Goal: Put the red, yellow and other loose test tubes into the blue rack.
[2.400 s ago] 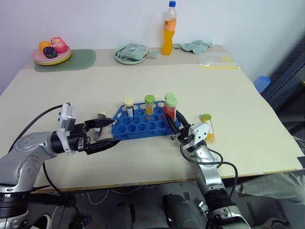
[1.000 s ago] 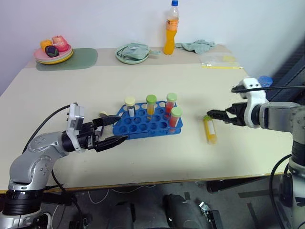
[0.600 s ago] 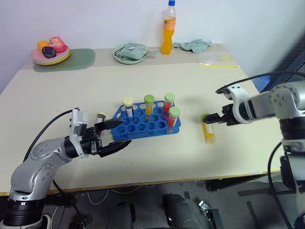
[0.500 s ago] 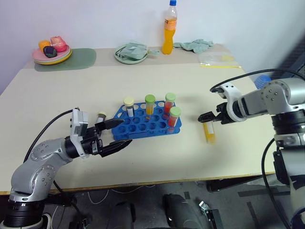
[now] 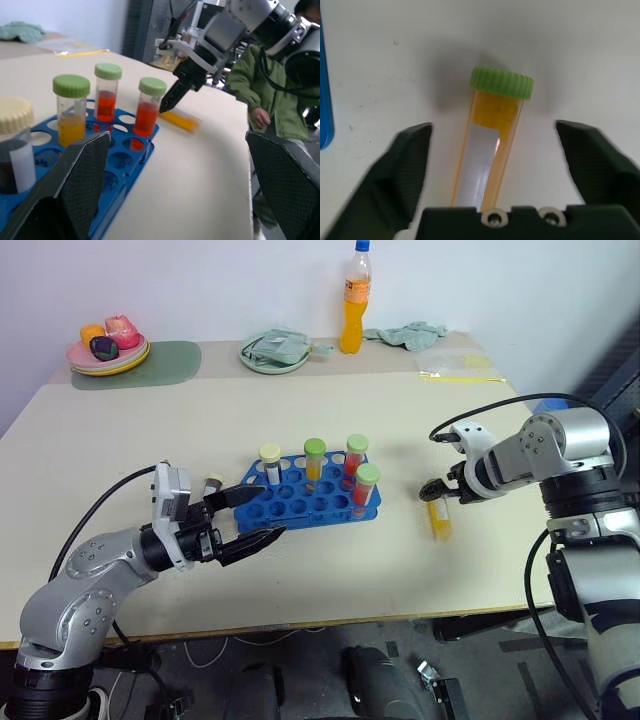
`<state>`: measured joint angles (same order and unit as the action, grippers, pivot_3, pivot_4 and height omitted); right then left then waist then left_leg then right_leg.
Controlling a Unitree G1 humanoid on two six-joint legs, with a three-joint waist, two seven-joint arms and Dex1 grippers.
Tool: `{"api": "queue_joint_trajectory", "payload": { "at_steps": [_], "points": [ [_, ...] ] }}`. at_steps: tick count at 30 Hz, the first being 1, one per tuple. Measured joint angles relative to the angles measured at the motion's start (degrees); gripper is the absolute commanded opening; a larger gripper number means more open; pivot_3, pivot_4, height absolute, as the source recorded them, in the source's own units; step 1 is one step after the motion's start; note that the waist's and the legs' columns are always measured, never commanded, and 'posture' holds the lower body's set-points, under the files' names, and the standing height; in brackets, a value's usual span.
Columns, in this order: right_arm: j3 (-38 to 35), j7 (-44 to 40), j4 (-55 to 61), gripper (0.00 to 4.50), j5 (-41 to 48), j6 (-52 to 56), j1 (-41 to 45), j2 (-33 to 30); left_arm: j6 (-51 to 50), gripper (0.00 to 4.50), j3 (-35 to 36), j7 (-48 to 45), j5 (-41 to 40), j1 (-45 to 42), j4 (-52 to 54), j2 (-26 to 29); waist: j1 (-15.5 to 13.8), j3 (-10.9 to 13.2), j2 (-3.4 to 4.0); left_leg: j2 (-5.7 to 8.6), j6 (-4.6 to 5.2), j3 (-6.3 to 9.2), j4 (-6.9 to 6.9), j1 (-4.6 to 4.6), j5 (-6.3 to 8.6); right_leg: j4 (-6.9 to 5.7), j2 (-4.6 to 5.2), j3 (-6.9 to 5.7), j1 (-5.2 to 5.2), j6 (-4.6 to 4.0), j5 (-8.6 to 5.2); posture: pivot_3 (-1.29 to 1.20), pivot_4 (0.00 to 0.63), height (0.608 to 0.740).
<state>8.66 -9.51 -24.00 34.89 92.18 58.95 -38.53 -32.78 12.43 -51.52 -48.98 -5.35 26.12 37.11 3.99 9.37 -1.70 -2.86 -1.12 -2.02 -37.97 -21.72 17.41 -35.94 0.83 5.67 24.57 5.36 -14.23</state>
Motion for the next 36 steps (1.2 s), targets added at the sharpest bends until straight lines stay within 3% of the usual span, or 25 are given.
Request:
{"api": "queue_joint_trajectory", "payload": {
  "at_steps": [4,17,20,23,27,34,36],
  "points": [
    [-0.59,-0.60,0.16,0.73,-1.67,0.00,-0.71,1.36,-0.93,4.50,-0.38,1.51,-0.34,-1.51,0.33,0.00,0.01,-0.01,-0.01,0.00,0.00,0.00,0.00,0.01,0.00,0.00,-0.01,0.00,-0.01,0.00,0.00,0.00,0.150,0.740],
    [-3.18,-3.92,0.15,0.67,-5.02,-0.52,-0.02,1.34,-1.68,4.50,-0.47,1.62,-0.41,-2.16,0.37,-0.02,0.01,0.04,0.07,0.01,0.00,-0.02,0.00,0.00,0.00,0.00,-0.01,0.00,0.00,0.00,0.00,0.00,0.150,0.740],
    [-9.00,-4.59,-3.22,0.67,-7.15,-8.32,4.23,0.03,-1.65,4.50,-0.47,1.47,-0.41,-1.83,0.37,-0.02,0.01,0.06,0.11,0.02,0.00,-0.02,0.01,0.00,0.00,0.02,-0.01,0.01,0.01,0.00,0.00,0.00,0.150,0.740],
    [-18.32,-5.72,0.59,0.67,-6.09,-14.87,5.31,-0.03,-1.64,4.50,-0.48,1.34,-0.39,-1.45,0.33,-0.02,-0.03,0.05,0.09,-0.01,0.01,0.05,0.08,-0.01,0.00,0.09,-0.06,-0.02,0.00,0.02,0.00,0.00,0.150,0.740],
    [-30.03,-6.57,18.54,0.67,0.90,-18.92,-1.74,8.48,-1.64,4.50,-1.01,0.59,-0.34,-3.74,-0.80,-0.02,0.03,0.02,0.05,-0.06,0.01,0.16,0.10,0.02,0.00,0.02,-0.13,-0.06,-0.04,0.20,0.10,0.00,0.150,0.740],
    [-38.77,-1.06,43.89,0.67,11.85,-33.03,-12.93,27.47,-1.46,4.50,-1.46,-2.32,0.31,-5.70,-5.15,0.54,0.02,0.07,0.13,-0.06,0.00,0.20,0.10,0.00,0.00,-0.07,-0.09,-0.10,0.00,0.20,0.11,0.00,0.150,0.740],
    [-36.75,-1.71,50.98,0.67,13.00,-39.16,-17.99,30.16,-1.01,4.50,-1.47,-3.30,0.90,-6.26,-6.06,0.64,-0.12,0.05,0.10,-0.05,0.00,0.30,0.10,0.00,0.00,-0.04,-0.04,-0.23,-0.07,0.16,0.08,0.00,0.150,0.740]
  ]
}}
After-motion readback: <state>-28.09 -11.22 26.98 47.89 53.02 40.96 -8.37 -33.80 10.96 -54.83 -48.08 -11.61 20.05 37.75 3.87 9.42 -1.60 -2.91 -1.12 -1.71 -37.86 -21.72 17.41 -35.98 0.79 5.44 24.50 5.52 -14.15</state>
